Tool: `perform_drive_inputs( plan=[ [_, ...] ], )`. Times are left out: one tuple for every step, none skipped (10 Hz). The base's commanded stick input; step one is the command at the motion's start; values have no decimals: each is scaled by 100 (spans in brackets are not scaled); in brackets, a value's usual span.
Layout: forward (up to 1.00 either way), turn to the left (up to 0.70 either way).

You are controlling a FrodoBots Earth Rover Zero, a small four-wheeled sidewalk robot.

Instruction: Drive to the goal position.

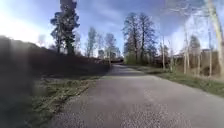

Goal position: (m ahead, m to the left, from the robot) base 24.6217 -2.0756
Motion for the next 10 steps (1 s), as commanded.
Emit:
perform_drive_inputs(
  plan=[
    [100,0],
    [100,0],
    [100,0],
    [100,0],
    [100,0],
    [100,0],
    [100,0],
    [100,0],
    [100,0],
    [100,0]
  ],
)
